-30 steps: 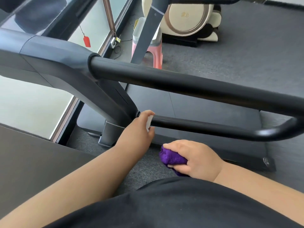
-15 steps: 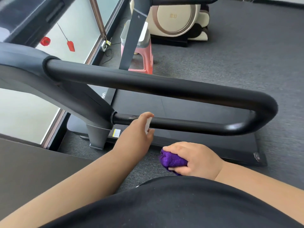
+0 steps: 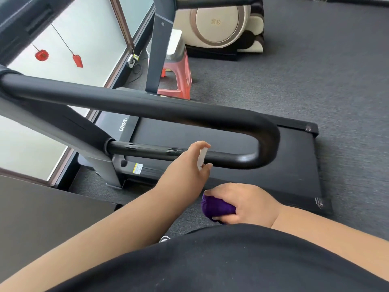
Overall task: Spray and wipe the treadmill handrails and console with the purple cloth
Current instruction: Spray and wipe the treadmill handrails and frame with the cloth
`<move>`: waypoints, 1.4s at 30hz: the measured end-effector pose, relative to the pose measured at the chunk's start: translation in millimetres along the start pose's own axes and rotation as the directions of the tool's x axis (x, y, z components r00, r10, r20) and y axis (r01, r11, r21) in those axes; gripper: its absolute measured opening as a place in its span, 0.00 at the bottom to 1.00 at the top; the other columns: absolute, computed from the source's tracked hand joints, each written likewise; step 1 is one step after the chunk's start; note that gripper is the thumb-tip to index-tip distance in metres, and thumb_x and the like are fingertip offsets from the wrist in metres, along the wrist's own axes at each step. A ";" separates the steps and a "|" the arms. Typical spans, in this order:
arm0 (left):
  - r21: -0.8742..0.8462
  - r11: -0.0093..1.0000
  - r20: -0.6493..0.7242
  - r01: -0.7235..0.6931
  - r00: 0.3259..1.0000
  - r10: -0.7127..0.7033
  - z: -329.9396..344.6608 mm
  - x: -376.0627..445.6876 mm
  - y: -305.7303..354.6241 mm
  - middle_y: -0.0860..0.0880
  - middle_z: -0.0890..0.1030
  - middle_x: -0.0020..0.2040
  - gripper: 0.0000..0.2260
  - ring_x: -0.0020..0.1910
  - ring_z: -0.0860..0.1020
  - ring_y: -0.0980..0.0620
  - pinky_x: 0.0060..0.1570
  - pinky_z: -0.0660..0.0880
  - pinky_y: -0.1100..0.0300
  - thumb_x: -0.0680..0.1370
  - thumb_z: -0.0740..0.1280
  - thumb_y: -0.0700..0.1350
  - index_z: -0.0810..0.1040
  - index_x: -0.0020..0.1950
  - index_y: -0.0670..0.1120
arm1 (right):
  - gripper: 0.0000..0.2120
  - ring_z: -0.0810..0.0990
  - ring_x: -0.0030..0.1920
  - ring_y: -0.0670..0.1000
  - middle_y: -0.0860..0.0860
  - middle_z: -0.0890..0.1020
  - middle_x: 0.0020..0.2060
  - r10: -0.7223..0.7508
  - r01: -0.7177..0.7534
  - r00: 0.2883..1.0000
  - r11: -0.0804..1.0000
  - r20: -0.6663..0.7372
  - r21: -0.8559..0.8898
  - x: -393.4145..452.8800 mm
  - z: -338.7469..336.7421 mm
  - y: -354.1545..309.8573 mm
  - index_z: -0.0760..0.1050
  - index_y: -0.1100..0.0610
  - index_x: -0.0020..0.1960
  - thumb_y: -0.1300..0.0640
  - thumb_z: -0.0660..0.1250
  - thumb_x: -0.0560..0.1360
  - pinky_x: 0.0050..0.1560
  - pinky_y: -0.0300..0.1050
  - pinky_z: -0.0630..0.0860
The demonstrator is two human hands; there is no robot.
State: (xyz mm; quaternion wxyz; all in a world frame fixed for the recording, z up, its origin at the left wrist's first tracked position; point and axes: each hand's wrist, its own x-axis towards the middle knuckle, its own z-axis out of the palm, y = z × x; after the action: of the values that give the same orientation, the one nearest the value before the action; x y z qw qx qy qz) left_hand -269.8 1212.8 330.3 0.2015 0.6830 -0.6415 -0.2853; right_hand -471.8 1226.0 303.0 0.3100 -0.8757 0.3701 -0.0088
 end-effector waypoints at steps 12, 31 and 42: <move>-0.082 0.988 -0.119 0.132 0.983 -0.141 10.0 -32.5 9.3 0.58 0.76 0.34 0.17 0.28 0.74 0.62 0.27 0.65 0.61 0.77 0.67 0.56 0.65 0.62 0.67 | 0.31 0.73 0.64 0.43 0.41 0.77 0.65 -0.022 0.024 0.996 1.000 -0.090 0.019 -35.1 -24.4 6.6 0.67 0.44 0.73 0.36 0.67 0.72 0.63 0.29 0.61; -0.219 0.971 -0.131 0.093 0.984 -0.124 -44.6 -73.4 -54.8 0.59 0.79 0.36 0.18 0.26 0.75 0.58 0.27 0.69 0.64 0.76 0.67 0.55 0.66 0.60 0.74 | 0.31 0.72 0.65 0.62 0.61 0.72 0.68 0.259 -0.396 0.897 0.831 -0.359 -0.390 44.9 -33.9 -35.7 0.62 0.49 0.74 0.35 0.58 0.76 0.69 0.59 0.67; -0.203 0.974 -0.109 0.100 0.986 -0.124 -65.7 -87.8 -88.9 0.57 0.80 0.40 0.18 0.35 0.78 0.56 0.36 0.74 0.56 0.76 0.66 0.56 0.64 0.60 0.74 | 0.34 0.73 0.65 0.57 0.54 0.74 0.67 0.160 -0.271 0.948 0.860 -0.276 -0.432 114.4 -13.3 -71.2 0.62 0.53 0.75 0.34 0.59 0.77 0.70 0.56 0.65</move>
State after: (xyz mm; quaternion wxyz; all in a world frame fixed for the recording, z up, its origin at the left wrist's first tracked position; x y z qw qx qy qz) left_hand -160.7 1302.4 334.4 0.2904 0.7108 -0.5571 -0.3163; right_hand -346.2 1182.1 328.4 0.0454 -0.8698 0.4911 0.0132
